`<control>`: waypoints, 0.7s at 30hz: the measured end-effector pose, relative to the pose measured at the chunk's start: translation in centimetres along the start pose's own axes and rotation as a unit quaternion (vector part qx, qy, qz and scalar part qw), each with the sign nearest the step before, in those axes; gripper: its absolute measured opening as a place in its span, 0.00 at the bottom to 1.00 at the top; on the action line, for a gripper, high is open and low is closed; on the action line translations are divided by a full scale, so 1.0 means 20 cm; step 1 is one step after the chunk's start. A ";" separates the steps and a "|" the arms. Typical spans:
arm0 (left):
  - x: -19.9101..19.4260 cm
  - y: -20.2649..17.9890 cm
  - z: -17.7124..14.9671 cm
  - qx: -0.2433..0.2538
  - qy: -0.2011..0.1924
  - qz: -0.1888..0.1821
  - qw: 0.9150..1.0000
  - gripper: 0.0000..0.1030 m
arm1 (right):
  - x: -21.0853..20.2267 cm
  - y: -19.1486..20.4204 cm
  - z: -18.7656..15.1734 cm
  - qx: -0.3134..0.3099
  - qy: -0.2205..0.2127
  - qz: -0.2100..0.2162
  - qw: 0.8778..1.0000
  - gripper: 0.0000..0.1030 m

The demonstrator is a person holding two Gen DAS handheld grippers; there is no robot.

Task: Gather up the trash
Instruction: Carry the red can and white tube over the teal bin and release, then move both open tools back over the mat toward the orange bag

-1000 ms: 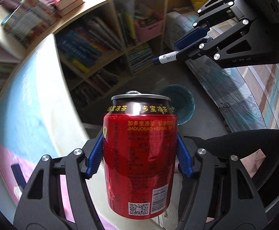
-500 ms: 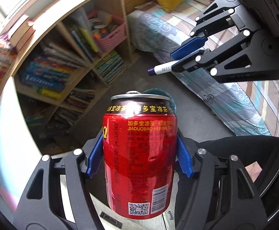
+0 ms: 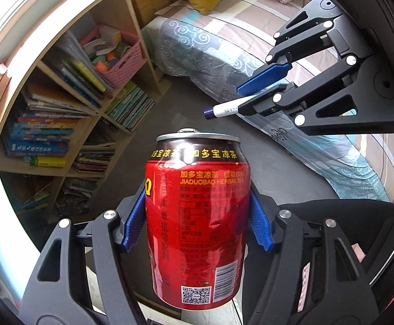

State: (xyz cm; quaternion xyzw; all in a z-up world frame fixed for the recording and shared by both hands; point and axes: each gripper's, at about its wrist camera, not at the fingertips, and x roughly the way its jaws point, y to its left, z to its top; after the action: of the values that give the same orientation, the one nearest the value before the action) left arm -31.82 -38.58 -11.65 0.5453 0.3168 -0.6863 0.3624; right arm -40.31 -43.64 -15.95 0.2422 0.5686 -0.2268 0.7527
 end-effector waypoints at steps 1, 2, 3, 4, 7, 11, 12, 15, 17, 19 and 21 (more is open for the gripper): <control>0.01 0.00 0.01 0.003 0.000 -0.001 1.000 0.62 | 0.00 -0.01 0.00 0.002 0.000 0.000 1.000 0.16; 0.01 0.00 0.02 0.006 0.001 -0.002 1.000 0.62 | 0.00 -0.02 0.00 0.004 0.001 0.001 1.000 0.16; 0.02 0.00 0.02 0.007 0.001 -0.003 1.000 0.62 | 0.01 -0.02 0.00 0.006 0.002 0.001 1.000 0.16; 0.02 0.00 0.03 0.009 0.002 -0.005 1.000 0.62 | 0.01 -0.03 0.00 0.007 0.002 0.002 1.000 0.16; 0.03 0.00 0.05 0.013 0.004 -0.007 1.000 0.62 | 0.02 -0.04 0.01 0.010 0.003 0.002 1.000 0.16; 0.05 0.02 0.07 0.016 0.006 -0.010 1.000 0.62 | 0.04 -0.06 0.02 0.014 0.006 0.003 1.000 0.16; 0.05 0.02 0.07 0.015 0.007 -0.010 1.000 0.62 | 0.04 -0.07 0.03 0.014 0.007 0.002 1.000 0.16; 0.07 0.03 0.09 0.011 0.013 -0.002 1.000 0.68 | 0.05 -0.08 0.04 0.017 0.010 0.001 1.000 0.19; 0.07 0.03 0.10 0.013 0.012 0.011 1.000 0.83 | 0.05 -0.09 0.05 0.022 0.009 0.002 1.000 0.42; 0.06 0.02 0.10 0.022 0.003 0.016 1.000 0.90 | 0.04 -0.10 0.06 0.026 0.004 -0.005 1.000 0.71; 0.06 0.01 0.11 0.028 0.002 0.018 0.999 0.92 | 0.03 -0.11 0.06 0.020 -0.003 -0.010 1.000 0.71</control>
State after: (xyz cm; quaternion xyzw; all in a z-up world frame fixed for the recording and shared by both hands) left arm -32.88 -40.67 -12.44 0.5623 0.2883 -0.6870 0.3588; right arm -40.57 -46.11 -16.39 0.2507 0.5638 -0.2466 0.7473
